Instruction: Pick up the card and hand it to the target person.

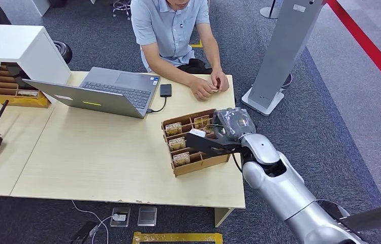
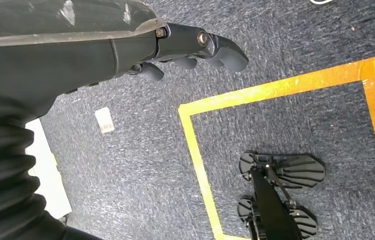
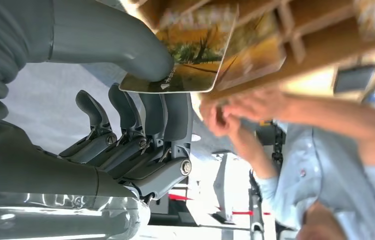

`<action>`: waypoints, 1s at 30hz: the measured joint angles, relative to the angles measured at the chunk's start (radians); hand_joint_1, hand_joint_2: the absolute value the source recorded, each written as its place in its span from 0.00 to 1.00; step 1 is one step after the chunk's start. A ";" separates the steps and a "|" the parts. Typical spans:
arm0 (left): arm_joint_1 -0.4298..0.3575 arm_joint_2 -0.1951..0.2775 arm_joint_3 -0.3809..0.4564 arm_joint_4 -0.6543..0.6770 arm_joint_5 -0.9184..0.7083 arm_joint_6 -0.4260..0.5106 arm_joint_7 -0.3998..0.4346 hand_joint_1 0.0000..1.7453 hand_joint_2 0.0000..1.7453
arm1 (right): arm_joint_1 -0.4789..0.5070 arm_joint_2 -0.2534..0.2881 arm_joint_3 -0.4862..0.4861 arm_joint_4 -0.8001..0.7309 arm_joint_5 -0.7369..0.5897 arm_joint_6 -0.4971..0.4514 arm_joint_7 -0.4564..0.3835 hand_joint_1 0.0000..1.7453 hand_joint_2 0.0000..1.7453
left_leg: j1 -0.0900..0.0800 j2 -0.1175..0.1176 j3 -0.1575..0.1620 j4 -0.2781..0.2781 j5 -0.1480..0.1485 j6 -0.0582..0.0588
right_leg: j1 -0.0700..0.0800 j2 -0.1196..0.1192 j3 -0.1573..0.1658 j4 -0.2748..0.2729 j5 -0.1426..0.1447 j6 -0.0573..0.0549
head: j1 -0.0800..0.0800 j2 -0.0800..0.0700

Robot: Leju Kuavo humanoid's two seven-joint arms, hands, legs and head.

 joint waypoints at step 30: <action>-0.038 -0.013 0.000 0.000 -0.015 0.000 0.026 0.00 1.00 | -0.048 0.037 -0.112 0.032 0.109 -0.558 -0.243 0.83 1.00 | 0.000 0.000 0.000 0.000 0.000 0.000 | 0.000 0.000 0.000 0.000 0.000 0.000 | 0.000 0.000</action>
